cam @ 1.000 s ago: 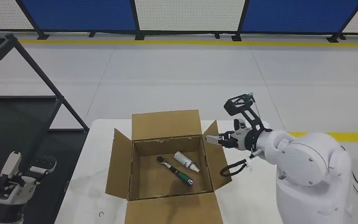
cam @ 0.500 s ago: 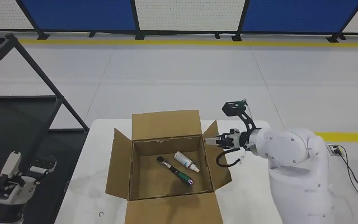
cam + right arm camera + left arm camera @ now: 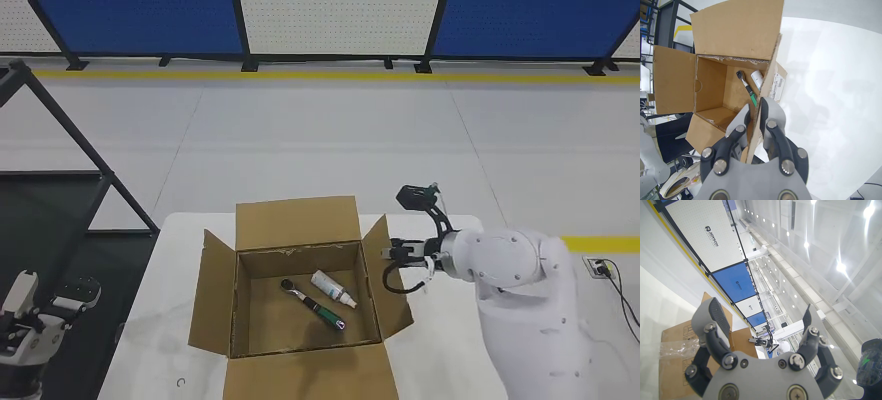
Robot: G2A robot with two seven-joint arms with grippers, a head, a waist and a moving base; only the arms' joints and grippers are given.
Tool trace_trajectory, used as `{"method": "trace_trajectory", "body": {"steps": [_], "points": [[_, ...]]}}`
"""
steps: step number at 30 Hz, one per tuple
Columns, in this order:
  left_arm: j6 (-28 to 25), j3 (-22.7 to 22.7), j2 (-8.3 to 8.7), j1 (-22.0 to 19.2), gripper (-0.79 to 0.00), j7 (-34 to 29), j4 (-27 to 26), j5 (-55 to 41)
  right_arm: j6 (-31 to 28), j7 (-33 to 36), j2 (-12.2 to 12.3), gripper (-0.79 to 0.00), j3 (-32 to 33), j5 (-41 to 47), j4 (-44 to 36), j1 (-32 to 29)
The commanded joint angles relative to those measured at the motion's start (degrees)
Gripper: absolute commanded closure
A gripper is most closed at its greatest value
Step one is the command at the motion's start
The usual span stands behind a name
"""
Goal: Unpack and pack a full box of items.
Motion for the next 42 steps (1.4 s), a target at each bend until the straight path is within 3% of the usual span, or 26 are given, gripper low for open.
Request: {"method": "trace_trajectory", "body": {"steps": [1,13,31,32,33,34,39,42], "points": [[0.0,0.0,0.0,0.0,-0.785,0.0,0.0,0.0,0.76,-0.68,0.19,0.0,0.38,0.24,0.02,-0.42],[0.0,0.0,0.0,0.0,-0.785,0.0,0.0,0.0,8.41,-8.01,1.05,0.0,2.65,3.96,-3.55,-5.9],[0.0,0.0,0.0,0.0,-0.785,0.0,0.0,0.0,21.03,-11.47,2.52,0.0,3.61,3.53,-11.57,-14.86],[0.0,0.0,0.0,0.0,-0.785,0.0,0.0,0.0,21.06,-11.49,2.58,-0.169,3.55,3.88,-12.04,-15.25],[0.0,0.0,0.0,0.0,-0.785,0.0,0.0,0.0,20.98,-11.58,2.66,-0.391,3.68,4.36,-12.41,-15.62],[0.0,0.0,0.0,0.0,-0.785,0.0,0.0,0.0,20.96,-11.84,2.76,-0.785,3.86,4.43,-12.79,-15.95],[0.0,0.0,0.0,0.0,-0.785,0.0,0.0,0.0,20.47,-14.06,3.19,-0.785,4.86,5.33,-16.48,-17.32],[0.0,0.0,0.0,0.0,-0.785,0.0,0.0,0.0,16.72,-15.91,3.35,-0.785,5.55,9.34,-19.39,-18.21]]}}
